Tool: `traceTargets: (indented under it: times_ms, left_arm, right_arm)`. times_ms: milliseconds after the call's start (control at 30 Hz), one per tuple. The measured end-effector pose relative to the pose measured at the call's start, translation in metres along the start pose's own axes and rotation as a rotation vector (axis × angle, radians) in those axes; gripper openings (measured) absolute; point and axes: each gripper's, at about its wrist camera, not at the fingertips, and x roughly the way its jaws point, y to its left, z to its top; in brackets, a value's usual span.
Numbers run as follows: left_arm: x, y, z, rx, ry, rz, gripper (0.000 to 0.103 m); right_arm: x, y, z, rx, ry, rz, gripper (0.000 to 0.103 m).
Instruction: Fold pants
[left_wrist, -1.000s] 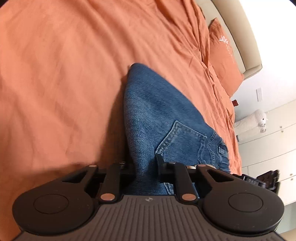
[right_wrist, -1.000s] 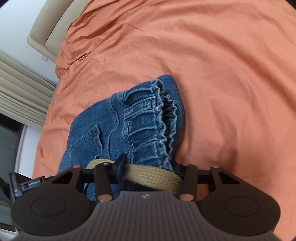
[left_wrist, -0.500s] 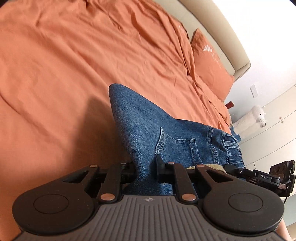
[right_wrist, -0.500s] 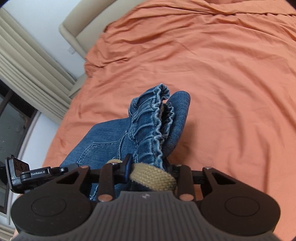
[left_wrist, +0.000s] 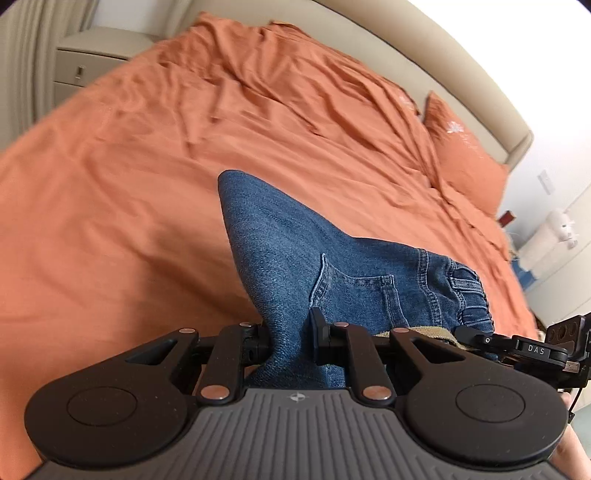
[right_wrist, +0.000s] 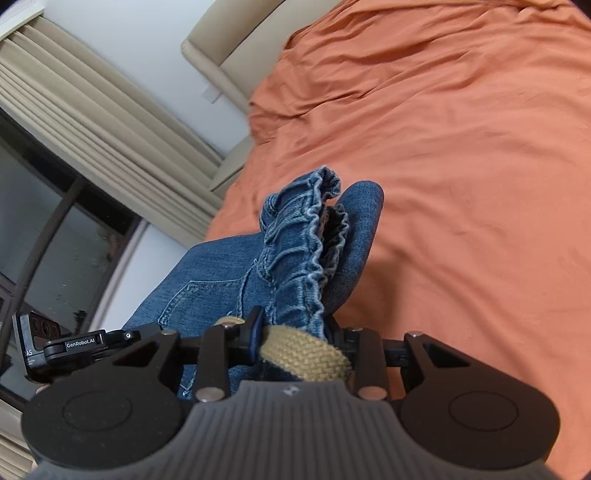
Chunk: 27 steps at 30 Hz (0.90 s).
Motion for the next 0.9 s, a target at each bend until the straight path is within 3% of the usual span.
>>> traceTargets:
  times_ms: [133, 300, 533, 667, 800, 833, 900]
  left_arm:
    - [-0.008, 0.03, -0.002, 0.018, 0.019, 0.04, 0.018]
    - [0.015, 0.066, -0.019, -0.004, 0.05, 0.052, 0.018]
    - [0.056, 0.112, -0.04, -0.046, 0.11, 0.056, 0.019]
    - [0.063, 0.118, -0.041, -0.059, 0.13, 0.058, 0.023]
    - [0.056, 0.109, -0.04, -0.028, 0.138, 0.122, 0.041]
    - [0.05, 0.108, -0.04, -0.016, 0.135, 0.137, 0.041]
    - [0.035, 0.102, -0.038, 0.027, 0.117, 0.164, 0.041]
  right_arm:
    - [0.037, 0.017, -0.022, 0.013, 0.016, 0.032, 0.028]
    - [0.07, 0.015, -0.047, 0.031, 0.033, 0.021, 0.028]
    - [0.093, -0.02, -0.078, 0.095, 0.081, -0.056, 0.029]
    - [0.108, -0.028, -0.084, 0.097, 0.11, -0.12, 0.032]
    - [0.111, -0.024, -0.083, 0.074, 0.136, -0.175, 0.042]
    - [0.109, -0.019, -0.081, 0.055, 0.135, -0.194, 0.049]
    - [0.101, -0.009, -0.079, -0.004, 0.121, -0.226, 0.054]
